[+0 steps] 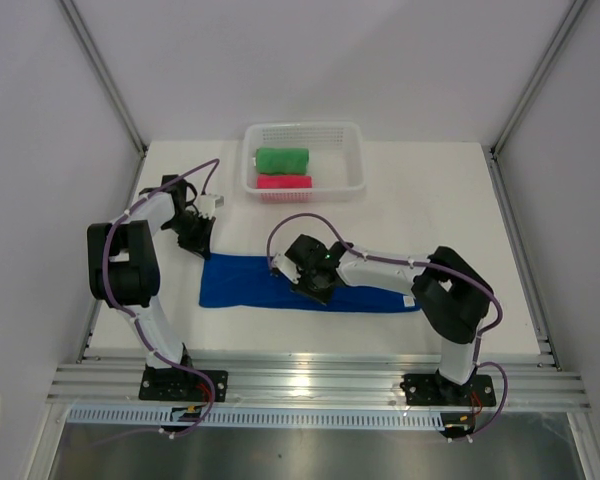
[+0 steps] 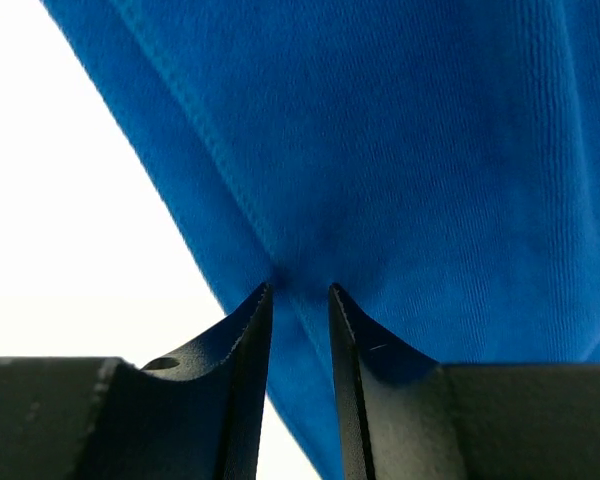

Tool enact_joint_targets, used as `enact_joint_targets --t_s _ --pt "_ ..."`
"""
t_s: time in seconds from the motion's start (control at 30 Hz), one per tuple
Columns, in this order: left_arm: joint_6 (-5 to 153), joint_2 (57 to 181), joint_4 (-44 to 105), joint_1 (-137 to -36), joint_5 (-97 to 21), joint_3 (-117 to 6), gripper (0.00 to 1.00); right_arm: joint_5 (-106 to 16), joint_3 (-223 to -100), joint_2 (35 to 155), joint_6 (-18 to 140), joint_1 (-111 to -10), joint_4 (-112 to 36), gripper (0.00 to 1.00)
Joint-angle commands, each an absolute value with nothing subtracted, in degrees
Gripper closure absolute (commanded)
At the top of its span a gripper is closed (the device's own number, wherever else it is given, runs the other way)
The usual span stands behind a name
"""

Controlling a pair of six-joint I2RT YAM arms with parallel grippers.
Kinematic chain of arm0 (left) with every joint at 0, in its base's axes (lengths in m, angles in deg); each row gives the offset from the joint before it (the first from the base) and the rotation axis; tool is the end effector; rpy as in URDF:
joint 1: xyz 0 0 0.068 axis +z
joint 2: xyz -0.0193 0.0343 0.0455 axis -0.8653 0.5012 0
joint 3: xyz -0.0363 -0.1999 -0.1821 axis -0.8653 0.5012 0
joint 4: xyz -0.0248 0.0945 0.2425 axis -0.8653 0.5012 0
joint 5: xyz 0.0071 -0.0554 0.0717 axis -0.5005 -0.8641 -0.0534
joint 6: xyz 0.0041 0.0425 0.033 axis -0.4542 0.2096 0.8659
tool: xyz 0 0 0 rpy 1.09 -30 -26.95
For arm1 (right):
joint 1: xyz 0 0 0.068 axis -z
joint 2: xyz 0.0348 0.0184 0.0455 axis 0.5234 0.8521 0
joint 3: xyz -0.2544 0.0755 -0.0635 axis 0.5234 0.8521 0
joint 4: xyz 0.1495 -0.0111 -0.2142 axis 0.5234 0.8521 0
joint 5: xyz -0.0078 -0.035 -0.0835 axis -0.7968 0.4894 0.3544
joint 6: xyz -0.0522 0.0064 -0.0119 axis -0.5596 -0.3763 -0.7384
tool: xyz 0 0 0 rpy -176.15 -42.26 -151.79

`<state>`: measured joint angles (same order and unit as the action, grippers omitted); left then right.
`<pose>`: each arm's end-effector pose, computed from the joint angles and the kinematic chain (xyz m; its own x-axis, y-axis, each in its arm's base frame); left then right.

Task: Roll the towels
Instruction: Fold the towel

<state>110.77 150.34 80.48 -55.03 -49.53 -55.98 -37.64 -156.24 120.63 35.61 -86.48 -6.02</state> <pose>0.3476 0.0178 0.1723 -0.9073 0.3220 -0.2704 0.3876 0.8897 -0.2413 0.2117 0.3010 0.1675 -0.2504 -0.9076 -0.3369 -0.9456 0.3040 -0.1161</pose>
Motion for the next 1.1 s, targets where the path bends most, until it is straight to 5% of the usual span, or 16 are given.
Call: enact_joint_targets --t_s 0.0,0.4,0.9,1.07 --pt "111.42 150.65 80.68 -54.56 -49.12 -58.02 0.97 -35.91 -155.51 115.69 35.97 -85.97 -4.32 0.68" --pt "111.6 150.56 80.76 -54.56 -49.03 -57.94 0.98 -34.59 -149.88 114.98 36.58 -84.56 -5.29 0.72" --pt "111.6 150.47 80.85 -54.47 -49.21 -57.93 0.97 -33.89 -150.76 114.63 37.2 -82.71 -6.25 0.9" --pt "111.6 150.65 80.85 -54.56 -49.21 -58.11 0.97 -34.77 -150.32 115.16 37.46 -82.8 -6.78 0.88"
